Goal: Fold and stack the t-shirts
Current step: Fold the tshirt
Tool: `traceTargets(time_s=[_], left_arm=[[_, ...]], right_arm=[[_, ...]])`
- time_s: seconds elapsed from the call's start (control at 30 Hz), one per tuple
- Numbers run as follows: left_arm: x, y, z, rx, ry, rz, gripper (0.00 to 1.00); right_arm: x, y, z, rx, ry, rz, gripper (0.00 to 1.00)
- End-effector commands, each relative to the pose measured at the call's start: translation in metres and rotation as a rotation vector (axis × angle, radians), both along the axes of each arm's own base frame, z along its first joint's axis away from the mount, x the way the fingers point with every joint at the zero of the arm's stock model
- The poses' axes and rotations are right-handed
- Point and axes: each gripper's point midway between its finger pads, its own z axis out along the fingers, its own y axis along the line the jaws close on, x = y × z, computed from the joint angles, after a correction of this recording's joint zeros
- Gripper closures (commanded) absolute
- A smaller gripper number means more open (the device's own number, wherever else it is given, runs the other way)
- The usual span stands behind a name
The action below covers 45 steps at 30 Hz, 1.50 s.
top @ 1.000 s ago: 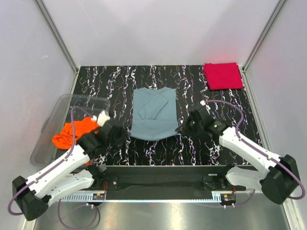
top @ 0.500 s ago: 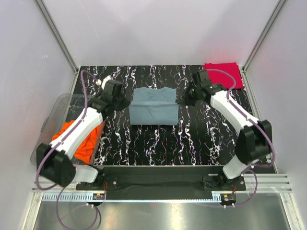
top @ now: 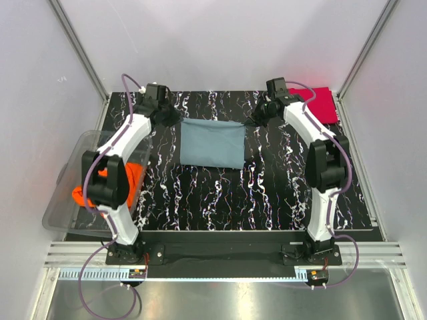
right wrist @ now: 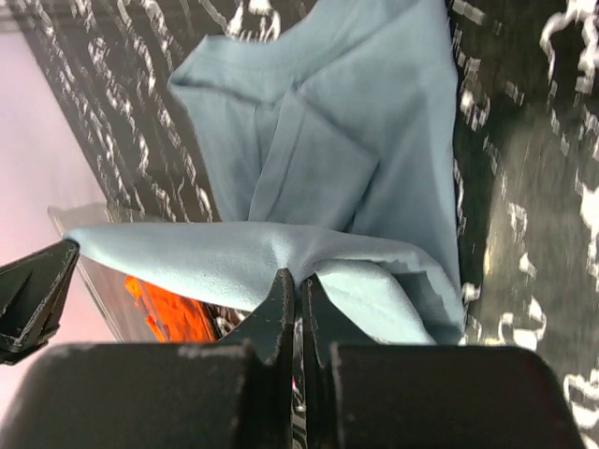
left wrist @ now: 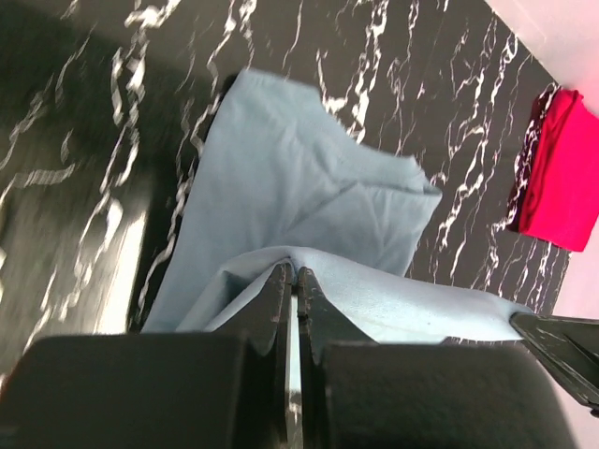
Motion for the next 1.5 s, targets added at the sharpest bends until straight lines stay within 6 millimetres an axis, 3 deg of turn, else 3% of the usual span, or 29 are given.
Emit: traceTargets(time_s=[0.0, 0.03, 0.07, 0.13, 0.17, 0.2, 0.23, 0.27, 0.3, 0.33, 0.37, 0.4, 0.47, 0.5, 0.53, 0.57, 0.6, 0.63, 0.67, 0.7, 0.73, 0.77, 0.8, 0.87, 0.9, 0.97, 1.0, 1.33, 1.47], left_arm=[[0.037, -0.003, 0.008, -0.038, -0.071, -0.078, 0.99], [0.050, -0.005, 0.012, -0.040, -0.088, -0.095, 0.98], [0.058, -0.006, -0.011, -0.032, -0.051, -0.107, 0.97], [0.078, -0.003, -0.016, -0.029, -0.065, -0.115, 0.87], [0.088, -0.006, -0.041, -0.016, -0.045, -0.157, 0.80], [0.107, -0.010, -0.024, -0.014, -0.108, -0.189, 0.74], [0.116, -0.014, -0.025, -0.016, -0.119, -0.217, 0.70], [0.124, -0.013, -0.033, -0.007, -0.114, -0.243, 0.69], [0.138, -0.016, -0.027, -0.006, -0.152, -0.265, 0.66], [0.143, -0.012, -0.024, 0.018, -0.157, -0.260, 0.65], [0.143, -0.004, -0.023, 0.053, -0.149, -0.252, 0.63], [0.143, 0.009, -0.007, 0.095, -0.172, -0.207, 0.60], [0.138, 0.018, 0.009, 0.128, -0.200, -0.191, 0.60], [0.131, 0.017, 0.010, 0.120, -0.195, -0.202, 0.60], [0.123, 0.012, 0.025, 0.098, -0.215, -0.221, 0.59], [0.114, -0.003, 0.031, 0.032, -0.220, -0.293, 0.55], [0.104, -0.011, 0.021, 0.006, -0.191, -0.331, 0.54], [0.093, -0.018, 0.025, -0.018, -0.189, -0.369, 0.54], [0.079, -0.028, 0.022, -0.052, -0.174, -0.425, 0.55], [0.061, -0.031, -0.004, -0.053, -0.105, -0.441, 0.56], [0.046, -0.032, 0.009, -0.040, -0.125, -0.456, 0.55], [0.037, -0.035, 0.003, 0.012, -0.130, -0.478, 0.54], [0.017, -0.033, -0.020, 0.035, -0.076, -0.483, 0.50], [0.002, -0.032, -0.020, 0.027, -0.084, -0.475, 0.50], [-0.016, -0.033, -0.043, -0.002, -0.025, -0.485, 0.50], [-0.028, -0.037, -0.053, -0.021, -0.009, -0.498, 0.50], [-0.039, -0.038, -0.069, -0.021, 0.029, -0.505, 0.50], [-0.062, -0.040, -0.118, -0.018, 0.126, -0.541, 0.52], [-0.071, -0.042, -0.126, -0.052, 0.163, -0.545, 0.61]], right_arm=[[0.028, -0.004, 0.004, 0.023, -0.030, 0.008, 0.99], [0.033, -0.004, 0.000, 0.029, -0.027, 0.011, 0.99], [0.040, -0.005, -0.017, 0.019, -0.007, 0.011, 0.99], [0.064, -0.008, -0.015, 0.021, -0.052, 0.017, 0.95], [0.073, -0.012, -0.042, 0.018, -0.014, 0.014, 0.88], [0.088, -0.015, -0.031, 0.035, -0.049, 0.004, 0.88], [0.100, -0.028, -0.034, 0.044, -0.056, -0.022, 0.81], [0.109, -0.028, -0.055, 0.041, -0.048, -0.027, 0.73], [0.126, -0.029, -0.035, 0.041, -0.118, -0.020, 0.51], [0.130, -0.028, -0.031, 0.064, -0.122, 0.005, 0.47], [0.137, -0.038, -0.054, 0.059, -0.087, -0.001, 0.45], [0.144, -0.044, -0.024, 0.051, -0.146, 0.006, 0.41], [0.145, -0.051, -0.007, 0.061, -0.176, 0.012, 0.39], [0.141, -0.052, -0.013, 0.056, -0.159, 0.026, 0.39], [0.134, -0.047, -0.009, 0.072, -0.157, 0.058, 0.39], [0.127, -0.046, 0.009, 0.071, -0.181, 0.077, 0.38], [0.115, -0.048, -0.009, 0.047, -0.143, 0.106, 0.37], [0.107, -0.044, -0.011, 0.052, -0.139, 0.141, 0.31], [0.097, -0.043, 0.004, 0.057, -0.164, 0.167, 0.30], [0.082, -0.043, -0.018, 0.051, -0.114, 0.198, 0.27], [0.074, -0.042, -0.021, 0.063, -0.100, 0.214, 0.27], [0.058, -0.042, -0.029, 0.071, -0.064, 0.221, 0.28], [0.056, -0.037, -0.029, 0.081, -0.089, 0.233, 0.28], [0.043, -0.034, -0.016, 0.101, -0.124, 0.244, 0.28], [0.033, -0.034, -0.033, 0.104, -0.100, 0.243, 0.28], [0.020, -0.030, -0.032, 0.126, -0.101, 0.262, 0.28], [0.010, -0.028, -0.044, 0.130, -0.078, 0.274, 0.28], [-0.035, -0.016, -0.087, 0.073, -0.004, 0.357, 0.30], [-0.045, -0.010, -0.100, 0.087, 0.040, 0.367, 0.45]])
